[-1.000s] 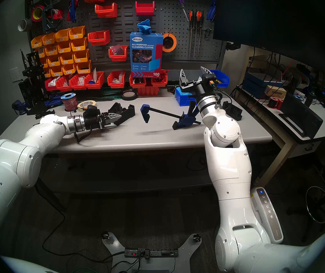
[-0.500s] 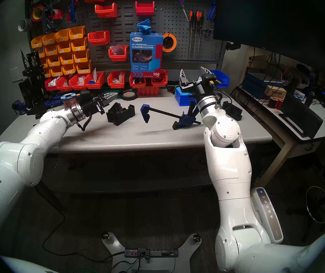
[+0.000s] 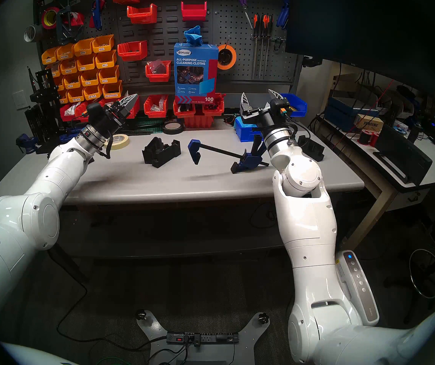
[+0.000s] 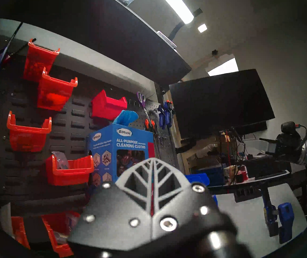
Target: Clamp the two 3D printed pieces together with the clamp
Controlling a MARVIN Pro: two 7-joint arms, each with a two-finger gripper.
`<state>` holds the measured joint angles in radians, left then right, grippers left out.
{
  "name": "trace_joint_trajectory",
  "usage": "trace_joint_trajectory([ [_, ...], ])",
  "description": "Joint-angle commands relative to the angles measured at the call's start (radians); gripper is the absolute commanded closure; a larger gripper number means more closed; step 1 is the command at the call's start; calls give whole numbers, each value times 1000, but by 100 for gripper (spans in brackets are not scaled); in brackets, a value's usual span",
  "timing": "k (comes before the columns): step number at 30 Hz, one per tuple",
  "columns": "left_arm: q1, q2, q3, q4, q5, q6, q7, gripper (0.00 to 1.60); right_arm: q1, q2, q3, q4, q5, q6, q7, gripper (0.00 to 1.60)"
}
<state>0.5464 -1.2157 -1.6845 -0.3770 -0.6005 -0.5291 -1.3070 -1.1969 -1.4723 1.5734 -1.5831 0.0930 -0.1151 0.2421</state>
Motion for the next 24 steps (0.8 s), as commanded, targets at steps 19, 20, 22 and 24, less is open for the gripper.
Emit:
trace_joint_trajectory([
  [19,110,-132,-230,-214,-182,-137,151,160,29,0,-1,-25,1,-9,1,0],
  [20,114,-139,-235,-220,-185,-138,155,160,29,0,-1,-25,1,-9,1,0],
  [22,125,-156,-248,-240,-196,-145,167,160,29,0,-1,-25,1,-9,1,0],
  [24,136,-171,-257,-262,-201,-151,179,160,29,0,-1,-25,1,-9,1,0],
])
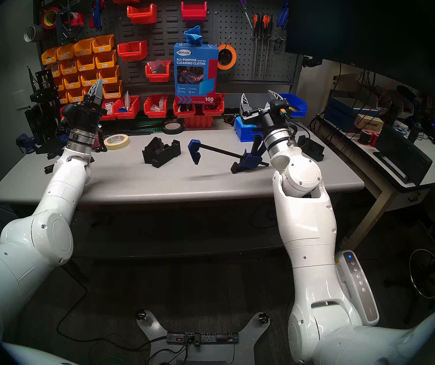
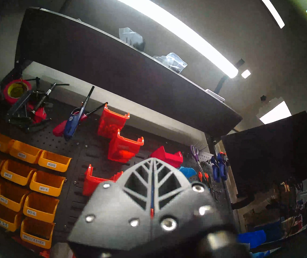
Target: Clamp the two 3D printed pieces together with the clamp
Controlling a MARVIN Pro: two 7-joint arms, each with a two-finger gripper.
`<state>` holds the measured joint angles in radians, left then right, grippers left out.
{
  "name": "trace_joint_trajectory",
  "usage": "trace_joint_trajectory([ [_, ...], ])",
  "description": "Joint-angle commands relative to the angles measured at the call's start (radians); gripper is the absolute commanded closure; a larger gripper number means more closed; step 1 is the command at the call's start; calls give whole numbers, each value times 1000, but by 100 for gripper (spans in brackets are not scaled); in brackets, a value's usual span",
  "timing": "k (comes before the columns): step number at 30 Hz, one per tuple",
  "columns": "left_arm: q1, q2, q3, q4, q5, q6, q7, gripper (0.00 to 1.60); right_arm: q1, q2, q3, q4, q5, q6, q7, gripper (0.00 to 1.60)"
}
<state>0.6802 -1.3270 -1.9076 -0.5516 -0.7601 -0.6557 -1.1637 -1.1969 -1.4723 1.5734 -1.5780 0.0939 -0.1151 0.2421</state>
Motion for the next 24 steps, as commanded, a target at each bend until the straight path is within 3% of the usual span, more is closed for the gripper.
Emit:
trace_joint_trajectory([
  [1,7,-65,-36,-95,-43,-27,39,160,29,0,-1,-30,0,-9,1,0],
  [24,132,-200,-87,-349,-63,-65,198,160,30,0,-1,-30,0,-10,1,0],
])
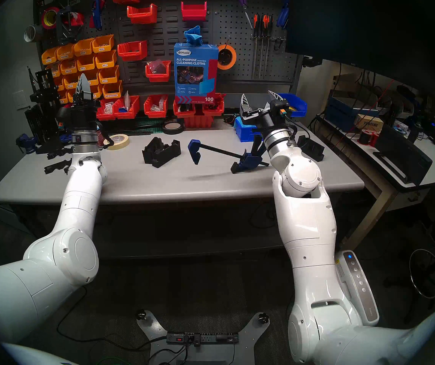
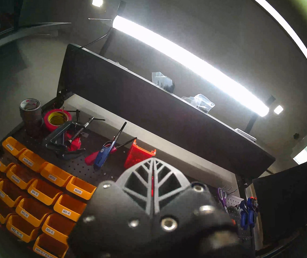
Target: Clamp the two 3D printed pieces together with the clamp
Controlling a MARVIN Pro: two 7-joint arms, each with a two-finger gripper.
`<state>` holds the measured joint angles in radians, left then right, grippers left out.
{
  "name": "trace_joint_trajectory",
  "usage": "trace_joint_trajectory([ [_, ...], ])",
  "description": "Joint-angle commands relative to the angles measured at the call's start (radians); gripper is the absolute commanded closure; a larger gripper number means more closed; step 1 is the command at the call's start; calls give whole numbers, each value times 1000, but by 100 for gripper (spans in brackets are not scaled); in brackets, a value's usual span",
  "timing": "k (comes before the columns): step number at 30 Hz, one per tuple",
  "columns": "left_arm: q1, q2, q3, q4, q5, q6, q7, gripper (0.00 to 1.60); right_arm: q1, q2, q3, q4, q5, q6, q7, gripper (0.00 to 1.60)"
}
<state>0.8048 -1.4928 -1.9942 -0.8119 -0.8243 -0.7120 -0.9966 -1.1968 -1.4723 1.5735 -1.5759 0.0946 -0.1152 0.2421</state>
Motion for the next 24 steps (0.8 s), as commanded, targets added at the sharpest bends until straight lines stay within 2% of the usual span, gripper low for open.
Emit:
trace_joint_trajectory([
  [1,18,-41,-1,-111,4,-8,41,160,30,0,-1,-32,0,-9,1,0],
  [9,75,-76,1,-221,24,-2,116,160,30,0,-1,-33,0,-10,1,0],
  [13,88,-84,4,-242,37,-1,142,160,31,0,-1,-33,0,-10,1,0],
  [16,121,-100,9,-307,61,11,190,160,31,0,-1,-34,0,-10,1,0],
  [18,118,-98,10,-298,64,9,194,160,31,0,-1,-34,-1,-10,1,0],
  [24,168,-118,20,-395,112,49,283,160,31,0,-1,-35,-1,-10,1,0],
])
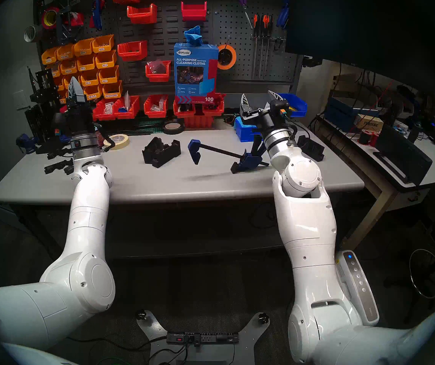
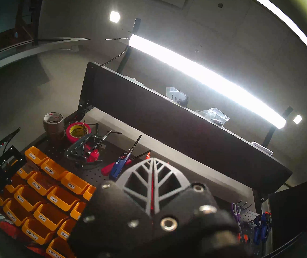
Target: Clamp the two 3D printed pieces together with the clamp
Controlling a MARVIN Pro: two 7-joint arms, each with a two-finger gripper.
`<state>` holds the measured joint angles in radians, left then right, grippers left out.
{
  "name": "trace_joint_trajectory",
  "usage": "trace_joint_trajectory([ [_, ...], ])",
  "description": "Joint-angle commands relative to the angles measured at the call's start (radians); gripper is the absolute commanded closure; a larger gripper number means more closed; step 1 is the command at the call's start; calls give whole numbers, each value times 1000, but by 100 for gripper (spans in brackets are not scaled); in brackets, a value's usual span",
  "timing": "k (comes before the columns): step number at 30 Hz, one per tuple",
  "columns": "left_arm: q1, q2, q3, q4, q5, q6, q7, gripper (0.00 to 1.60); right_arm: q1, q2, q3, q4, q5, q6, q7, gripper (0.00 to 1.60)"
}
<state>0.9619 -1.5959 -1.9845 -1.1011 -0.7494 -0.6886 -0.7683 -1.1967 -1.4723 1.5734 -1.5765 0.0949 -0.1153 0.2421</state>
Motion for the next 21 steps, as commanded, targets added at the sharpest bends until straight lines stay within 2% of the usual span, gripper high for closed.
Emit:
trace_joint_trajectory([
  [1,17,-17,12,-117,44,33,67,160,30,0,-1,-34,-1,-10,1,0],
  [7,45,-28,18,-174,81,68,128,160,30,0,-1,-35,-1,-10,1,0],
  [9,65,-35,23,-214,109,97,175,160,30,0,-1,-36,-1,-10,1,0],
  [13,82,-41,27,-251,136,126,218,160,30,0,-1,-36,-1,-10,1,0],
  [14,102,-48,31,-293,163,159,261,160,30,0,-2,-37,-1,-9,1,0],
  [19,122,-55,37,-338,200,204,320,160,30,1,-2,-37,-2,-9,1,0],
  [20,129,-50,41,-346,208,212,321,0,30,1,-2,-38,-2,-9,1,0],
  [21,137,-50,42,-360,215,222,330,0,30,1,-2,-38,-2,-9,1,0],
])
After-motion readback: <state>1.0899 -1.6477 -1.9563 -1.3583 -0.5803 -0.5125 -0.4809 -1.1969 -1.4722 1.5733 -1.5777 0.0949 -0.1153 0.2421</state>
